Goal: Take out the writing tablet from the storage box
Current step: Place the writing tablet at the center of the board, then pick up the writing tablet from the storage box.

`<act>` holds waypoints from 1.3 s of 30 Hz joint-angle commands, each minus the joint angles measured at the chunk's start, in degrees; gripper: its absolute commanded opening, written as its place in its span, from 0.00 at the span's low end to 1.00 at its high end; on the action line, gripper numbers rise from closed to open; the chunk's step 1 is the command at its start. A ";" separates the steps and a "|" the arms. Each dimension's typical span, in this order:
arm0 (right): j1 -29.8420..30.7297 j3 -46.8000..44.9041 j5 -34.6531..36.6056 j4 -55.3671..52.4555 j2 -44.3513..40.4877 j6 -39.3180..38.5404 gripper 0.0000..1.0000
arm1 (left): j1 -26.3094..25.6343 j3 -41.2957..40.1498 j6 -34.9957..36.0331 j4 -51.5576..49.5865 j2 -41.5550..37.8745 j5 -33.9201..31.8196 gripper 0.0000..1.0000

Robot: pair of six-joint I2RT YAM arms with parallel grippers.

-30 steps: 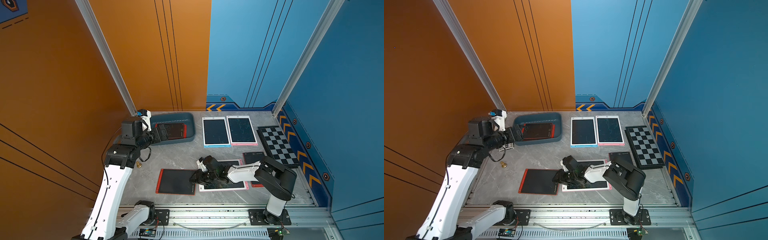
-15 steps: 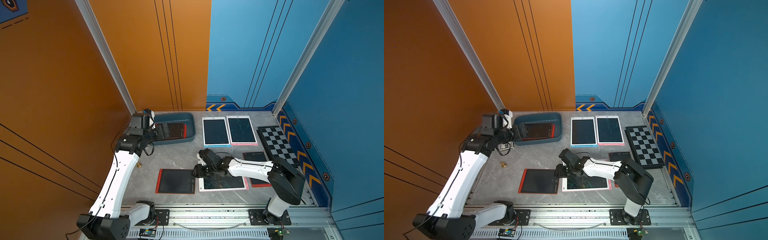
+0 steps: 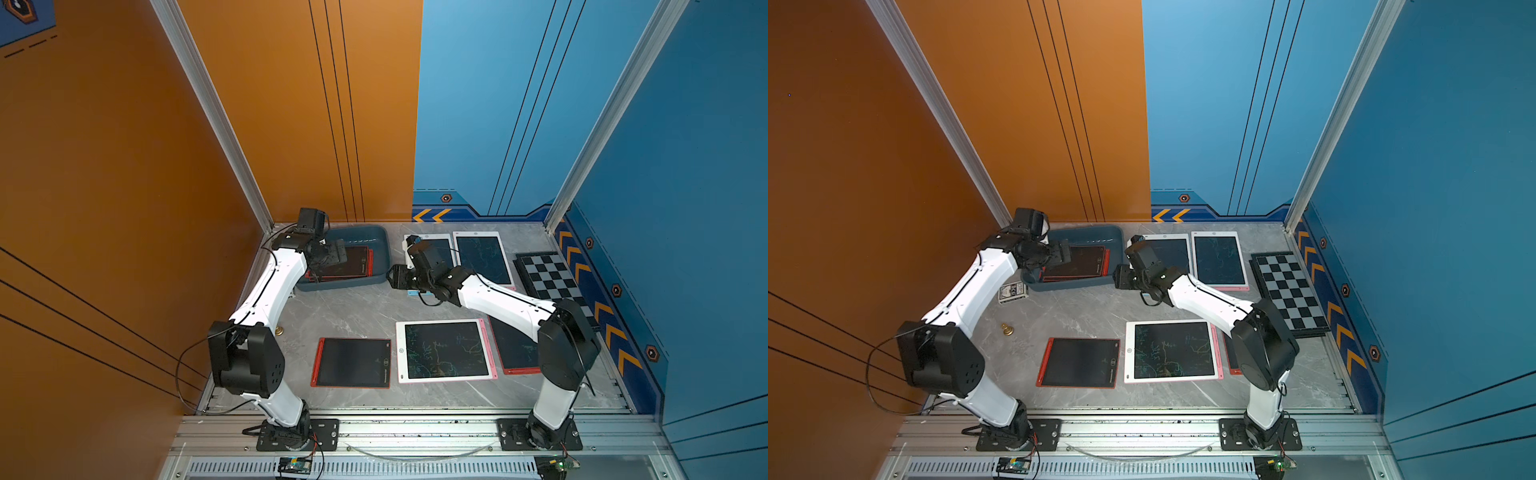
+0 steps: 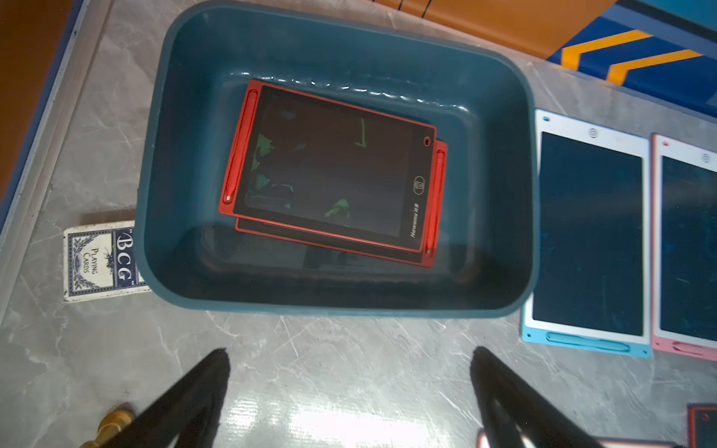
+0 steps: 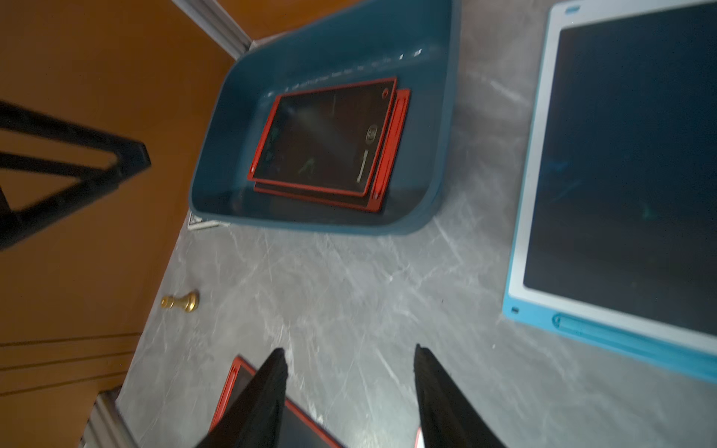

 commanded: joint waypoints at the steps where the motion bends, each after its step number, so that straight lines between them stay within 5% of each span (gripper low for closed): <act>1: -1.04 5.80 3.22 -2.55 6.18 -3.52 0.56 | 1.52 3.31 1.32 -0.56 4.04 -1.61 0.98; 22: -2.98 28.32 5.21 -11.27 27.96 -8.02 0.54 | 7.04 19.18 4.12 -1.33 28.40 -4.53 0.98; 39: -2.56 35.00 4.73 -16.12 33.90 -8.15 0.36 | 11.23 26.58 7.81 -1.19 39.24 7.77 0.98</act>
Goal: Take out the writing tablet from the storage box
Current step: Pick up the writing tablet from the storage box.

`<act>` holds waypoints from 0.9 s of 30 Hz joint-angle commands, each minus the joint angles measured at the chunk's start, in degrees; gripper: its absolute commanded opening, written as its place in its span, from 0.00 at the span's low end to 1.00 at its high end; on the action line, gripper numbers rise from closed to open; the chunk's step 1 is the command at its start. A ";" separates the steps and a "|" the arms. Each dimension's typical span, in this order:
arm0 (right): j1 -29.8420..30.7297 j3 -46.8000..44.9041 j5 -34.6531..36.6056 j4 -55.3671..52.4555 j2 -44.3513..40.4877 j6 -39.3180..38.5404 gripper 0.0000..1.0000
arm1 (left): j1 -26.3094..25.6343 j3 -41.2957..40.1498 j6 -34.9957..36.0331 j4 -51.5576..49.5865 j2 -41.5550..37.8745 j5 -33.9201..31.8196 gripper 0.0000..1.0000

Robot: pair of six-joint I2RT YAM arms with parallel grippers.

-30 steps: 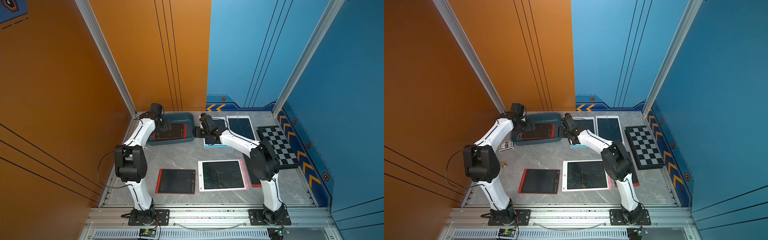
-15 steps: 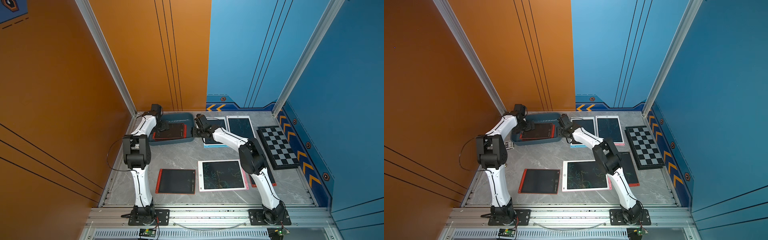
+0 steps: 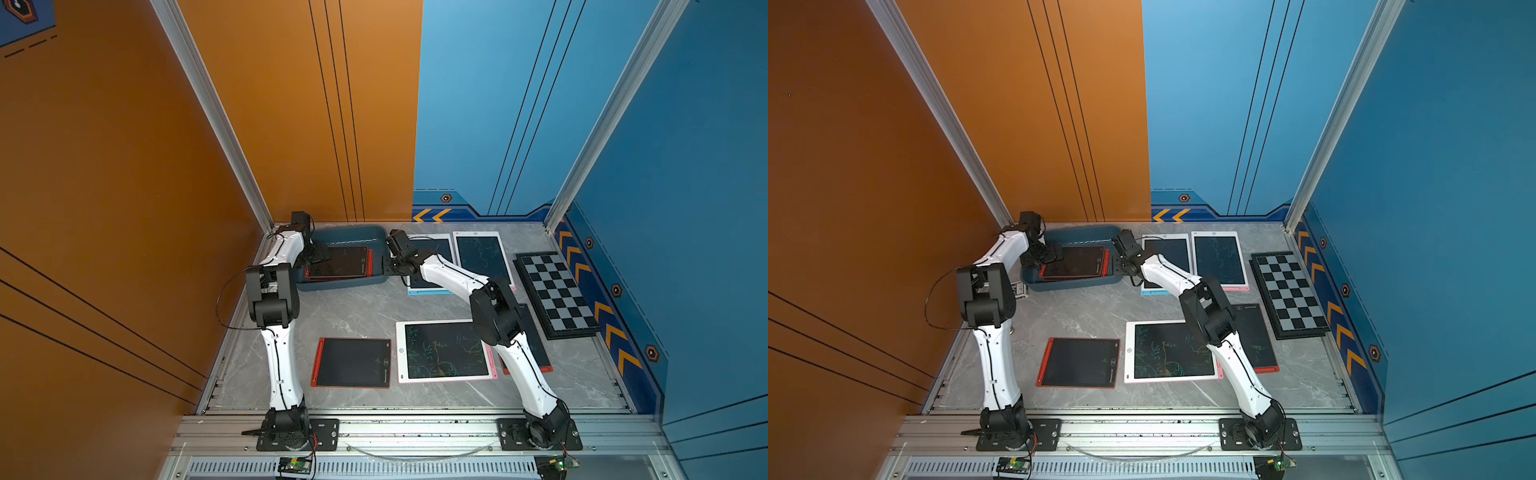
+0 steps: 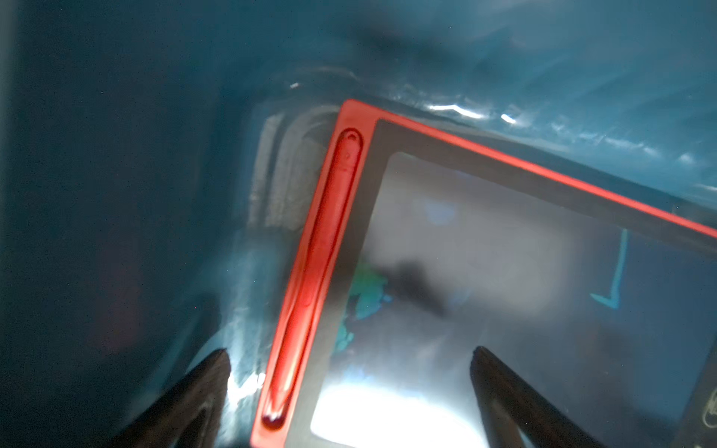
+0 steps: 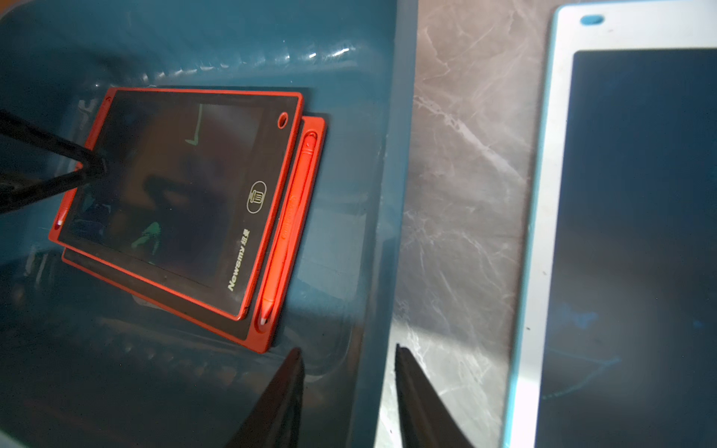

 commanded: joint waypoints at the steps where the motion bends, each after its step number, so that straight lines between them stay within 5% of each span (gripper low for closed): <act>1: 0.56 2.00 0.82 -4.50 2.38 -1.09 0.35 | 0.07 1.36 1.02 -1.08 2.04 4.71 0.98; 11: 1.18 6.06 0.93 -7.01 4.67 -1.53 0.23 | -2.00 1.53 0.30 -1.01 0.68 13.99 0.99; 27: 3.20 6.28 2.74 -7.10 4.31 0.14 0.20 | -5.50 -2.08 -4.72 3.81 -13.31 25.96 0.97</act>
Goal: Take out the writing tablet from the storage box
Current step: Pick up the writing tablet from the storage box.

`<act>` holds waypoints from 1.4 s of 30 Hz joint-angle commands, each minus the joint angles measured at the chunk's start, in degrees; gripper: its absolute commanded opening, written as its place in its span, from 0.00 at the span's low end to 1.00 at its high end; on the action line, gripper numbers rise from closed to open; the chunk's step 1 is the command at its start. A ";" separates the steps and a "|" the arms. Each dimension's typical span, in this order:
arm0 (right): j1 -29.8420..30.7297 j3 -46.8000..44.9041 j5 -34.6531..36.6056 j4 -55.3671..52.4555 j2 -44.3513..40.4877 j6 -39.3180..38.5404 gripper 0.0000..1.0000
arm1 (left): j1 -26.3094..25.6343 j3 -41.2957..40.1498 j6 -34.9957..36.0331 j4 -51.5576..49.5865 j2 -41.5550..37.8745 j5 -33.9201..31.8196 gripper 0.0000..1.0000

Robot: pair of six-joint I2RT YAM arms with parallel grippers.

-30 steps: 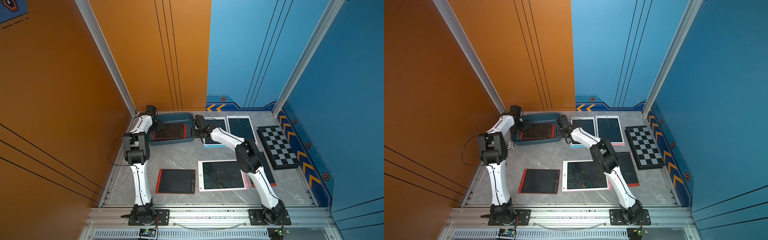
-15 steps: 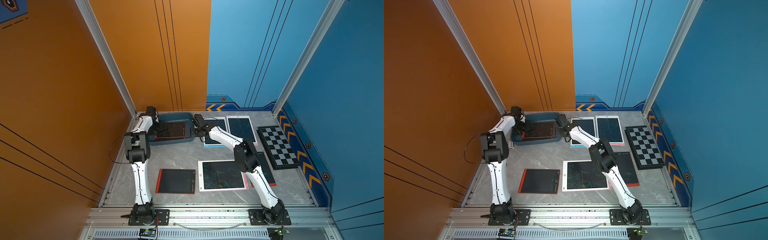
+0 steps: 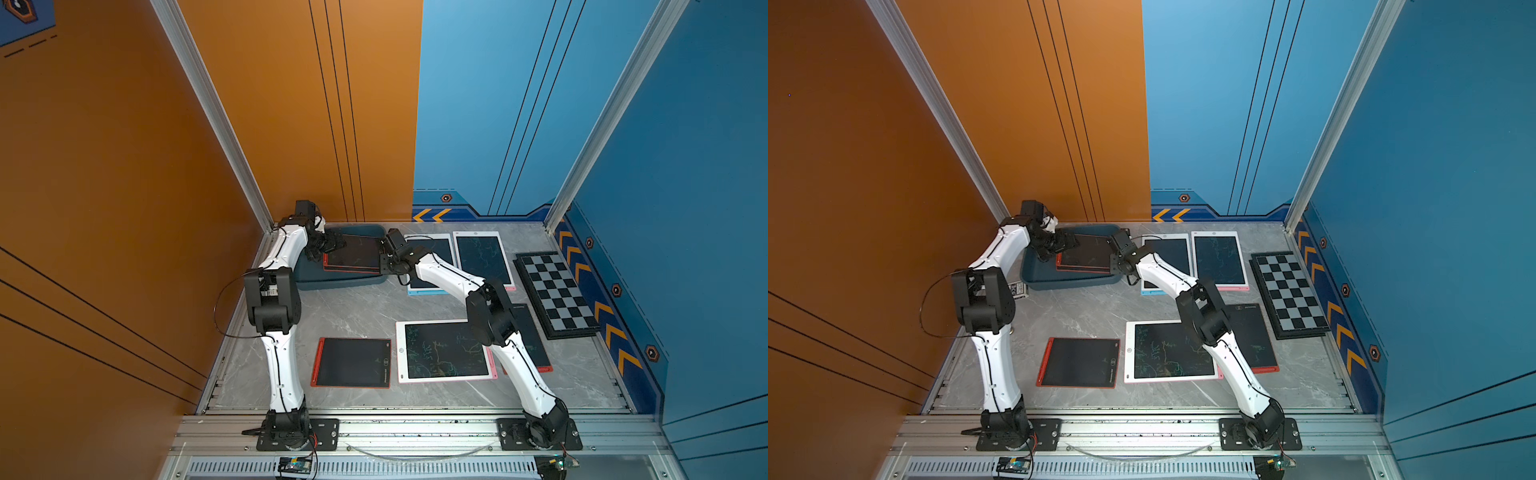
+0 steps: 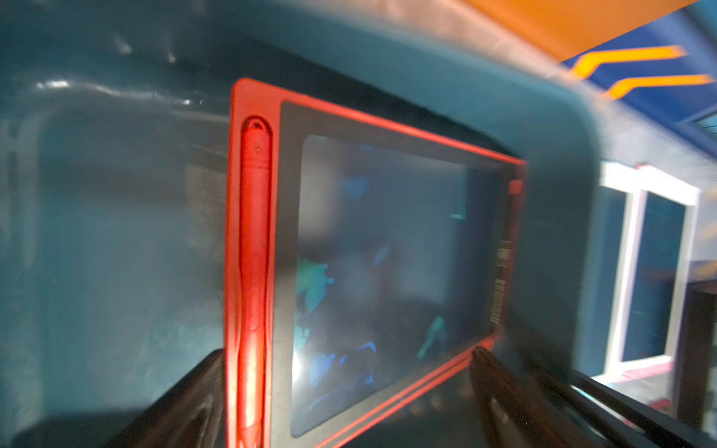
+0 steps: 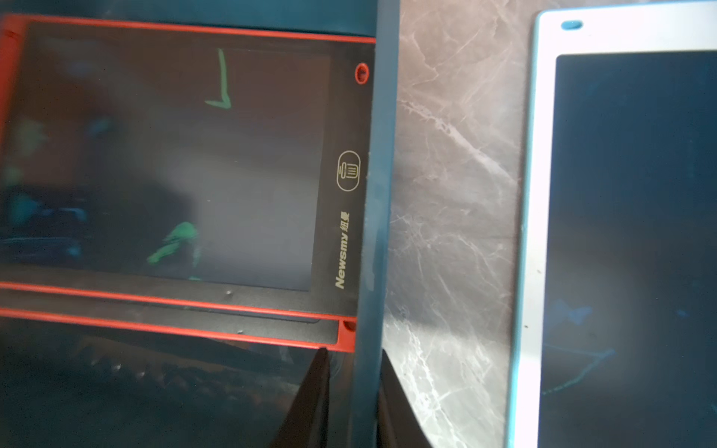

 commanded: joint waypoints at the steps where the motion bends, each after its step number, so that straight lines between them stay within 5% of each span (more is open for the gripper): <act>1: 1.86 0.69 -1.03 -2.40 1.76 -1.96 0.20 | -2.00 -1.61 -2.24 3.87 -4.20 7.61 0.97; 18: 1.18 0.70 -0.82 -2.39 1.57 -0.38 0.19 | -2.44 -6.36 -2.86 3.77 -7.99 3.98 0.93; 20: 1.04 0.67 -0.82 -2.40 1.65 0.14 0.18 | -2.49 -6.37 -2.87 3.74 -8.14 4.08 0.88; 30: 0.69 0.43 0.31 -1.59 1.87 4.23 0.15 | -2.60 -7.33 -3.91 3.74 -9.31 2.60 0.14; 35: 0.73 -0.35 0.67 -0.67 1.46 6.68 0.14 | -2.58 -7.88 -4.56 3.74 -10.73 2.38 0.00; 42: -1.74 -4.51 1.74 3.38 -0.17 12.20 0.13 | -2.27 -9.31 -5.51 3.82 -16.61 2.19 0.00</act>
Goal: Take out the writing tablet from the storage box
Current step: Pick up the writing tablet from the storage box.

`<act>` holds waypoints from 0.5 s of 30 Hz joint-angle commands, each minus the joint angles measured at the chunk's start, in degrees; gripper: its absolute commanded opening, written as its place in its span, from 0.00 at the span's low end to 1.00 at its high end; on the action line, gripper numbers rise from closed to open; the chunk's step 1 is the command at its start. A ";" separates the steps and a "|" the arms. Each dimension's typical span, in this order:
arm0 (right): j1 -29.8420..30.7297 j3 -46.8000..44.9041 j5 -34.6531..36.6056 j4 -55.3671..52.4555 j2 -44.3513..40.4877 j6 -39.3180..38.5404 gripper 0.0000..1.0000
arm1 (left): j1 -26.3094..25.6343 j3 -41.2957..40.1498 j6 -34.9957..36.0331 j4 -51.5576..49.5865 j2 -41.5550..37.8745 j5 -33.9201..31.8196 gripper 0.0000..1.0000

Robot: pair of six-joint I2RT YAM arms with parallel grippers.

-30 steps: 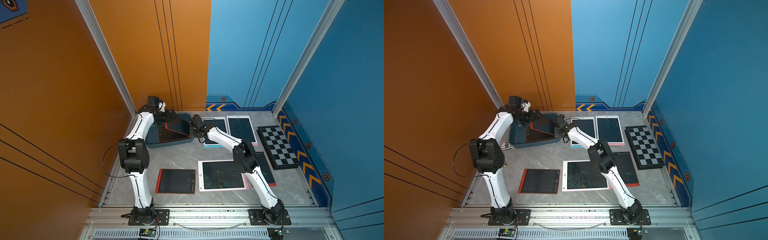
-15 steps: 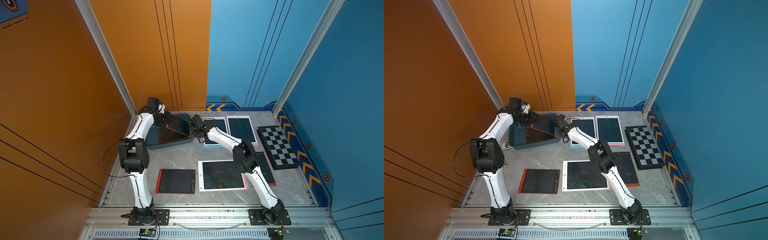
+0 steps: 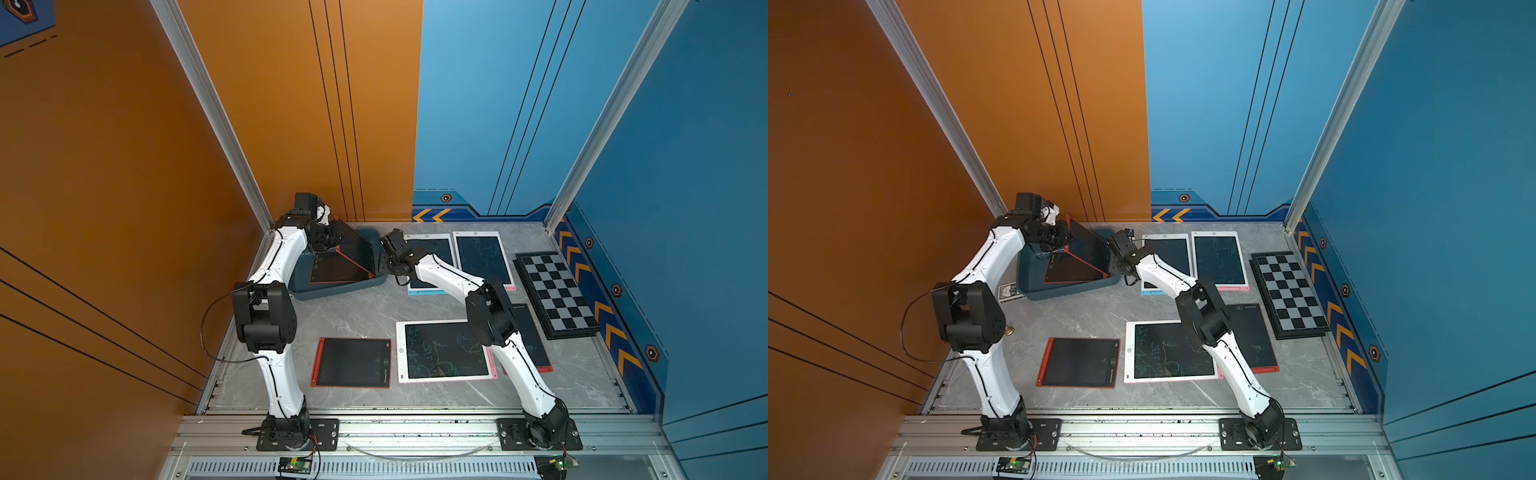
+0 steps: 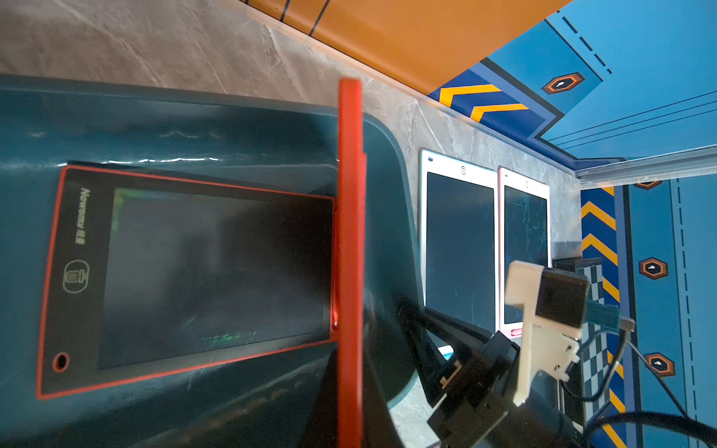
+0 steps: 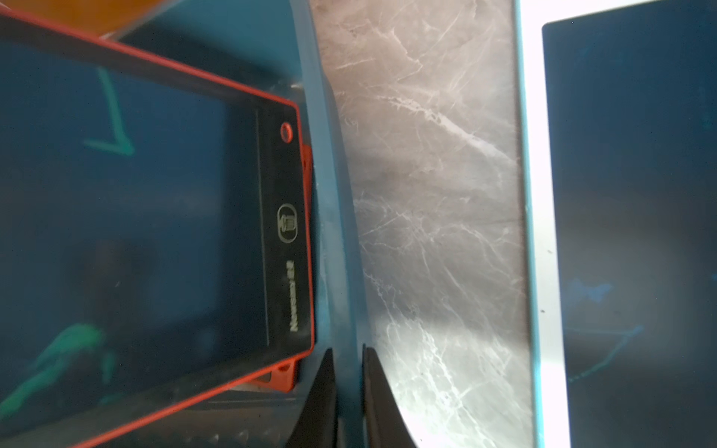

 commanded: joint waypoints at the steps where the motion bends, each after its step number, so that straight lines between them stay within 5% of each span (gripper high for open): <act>1: -1.44 -3.13 2.02 0.76 0.02 3.73 0.13 | 0.44 -1.12 -0.47 -0.39 -5.91 -1.14 0.00; 15: -2.59 0.11 7.37 6.54 1.96 8.45 0.10 | 8.01 -17.69 -5.77 3.86 -30.49 -4.83 0.00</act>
